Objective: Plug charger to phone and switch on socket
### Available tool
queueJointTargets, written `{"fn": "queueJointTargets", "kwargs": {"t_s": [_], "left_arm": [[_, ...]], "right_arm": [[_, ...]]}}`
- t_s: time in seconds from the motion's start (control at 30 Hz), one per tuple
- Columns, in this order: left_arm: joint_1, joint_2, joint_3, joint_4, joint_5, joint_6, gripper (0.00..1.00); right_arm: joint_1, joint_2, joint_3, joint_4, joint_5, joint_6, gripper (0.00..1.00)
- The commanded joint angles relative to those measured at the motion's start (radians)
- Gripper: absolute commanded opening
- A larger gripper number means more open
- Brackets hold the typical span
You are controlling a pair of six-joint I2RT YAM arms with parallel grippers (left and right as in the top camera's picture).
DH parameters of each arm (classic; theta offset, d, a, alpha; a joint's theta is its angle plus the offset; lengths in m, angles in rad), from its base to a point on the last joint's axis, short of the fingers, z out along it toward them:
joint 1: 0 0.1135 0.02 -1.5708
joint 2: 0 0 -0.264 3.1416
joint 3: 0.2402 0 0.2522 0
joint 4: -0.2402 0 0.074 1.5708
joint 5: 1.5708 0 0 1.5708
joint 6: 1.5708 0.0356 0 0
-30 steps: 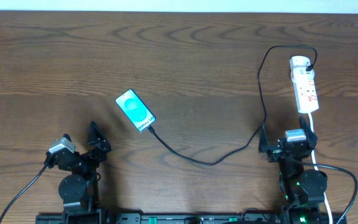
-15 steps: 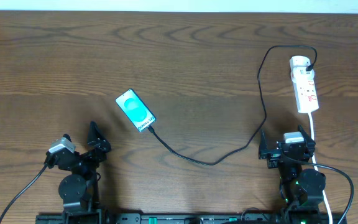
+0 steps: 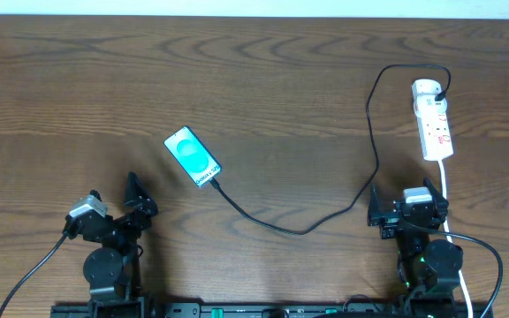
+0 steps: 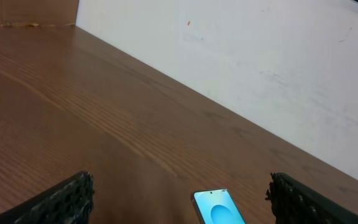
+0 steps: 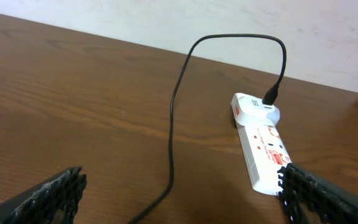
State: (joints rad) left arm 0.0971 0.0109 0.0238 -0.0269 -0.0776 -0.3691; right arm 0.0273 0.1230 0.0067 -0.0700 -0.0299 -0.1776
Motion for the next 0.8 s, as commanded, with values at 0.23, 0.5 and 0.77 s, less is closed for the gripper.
{"fn": "queueJointTargets", "kwargs": {"t_s": [0.23, 0.5, 0.77], "left_arm": [[0.002, -0.007, -0.020, -0.040, -0.013, 0.006, 0.91], [0.002, -0.007, -0.020, -0.040, -0.013, 0.006, 0.91], [0.002, -0.007, -0.020, -0.039, -0.013, 0.006, 0.91]], "right_arm": [[-0.010, -0.007, -0.001, -0.003, -0.002, -0.011, 0.99], [-0.010, -0.007, -0.001, -0.003, -0.002, -0.011, 0.99], [-0.040, -0.007, -0.001, -0.002, -0.003, -0.011, 0.99]]}}
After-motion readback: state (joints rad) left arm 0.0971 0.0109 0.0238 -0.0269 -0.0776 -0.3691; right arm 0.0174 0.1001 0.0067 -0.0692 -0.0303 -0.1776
